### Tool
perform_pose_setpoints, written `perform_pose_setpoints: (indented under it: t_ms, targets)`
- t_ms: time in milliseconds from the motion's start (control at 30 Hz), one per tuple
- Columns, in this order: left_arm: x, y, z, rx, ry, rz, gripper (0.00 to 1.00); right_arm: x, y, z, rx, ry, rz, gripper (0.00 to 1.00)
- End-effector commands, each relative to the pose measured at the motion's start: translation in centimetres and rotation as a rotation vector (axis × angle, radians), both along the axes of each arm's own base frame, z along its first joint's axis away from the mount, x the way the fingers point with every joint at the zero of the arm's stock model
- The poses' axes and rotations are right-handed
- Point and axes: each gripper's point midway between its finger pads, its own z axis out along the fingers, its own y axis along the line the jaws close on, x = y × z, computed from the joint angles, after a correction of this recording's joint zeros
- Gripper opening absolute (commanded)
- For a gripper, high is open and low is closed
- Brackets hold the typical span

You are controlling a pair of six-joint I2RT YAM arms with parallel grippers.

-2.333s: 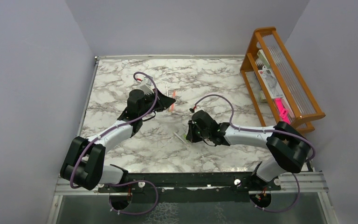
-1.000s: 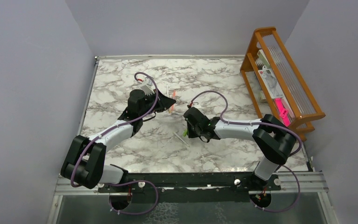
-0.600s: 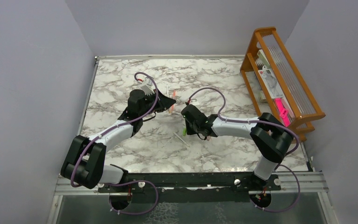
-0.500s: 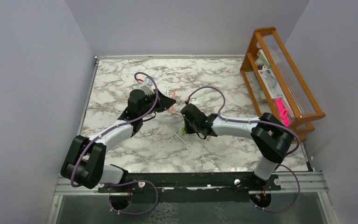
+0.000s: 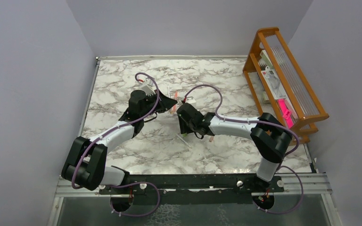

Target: Insert the pens into the pen caps

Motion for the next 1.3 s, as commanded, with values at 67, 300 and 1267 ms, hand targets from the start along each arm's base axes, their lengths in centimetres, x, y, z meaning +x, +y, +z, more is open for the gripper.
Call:
perform_pose_setpoints:
  t_ms: [67, 300, 1267]
  targets:
    - [0.0, 0.2, 0.7, -0.012, -0.022, -0.005, 0.0, -0.4, 0.1, -1.6, -0.076, 0.022, -0.016, 0.45]
    - [0.0, 0.4, 0.6, -0.013, -0.018, -0.002, 0.0, -1.2, 0.0, -2.8, -0.117, 0.046, -0.027, 0.35]
    - [-4.8, -3.1, 3.6, -0.189, -0.036, -0.2, 0.0, 3.2, -6.5, 16.1, 0.597, -0.451, -0.188, 0.01]
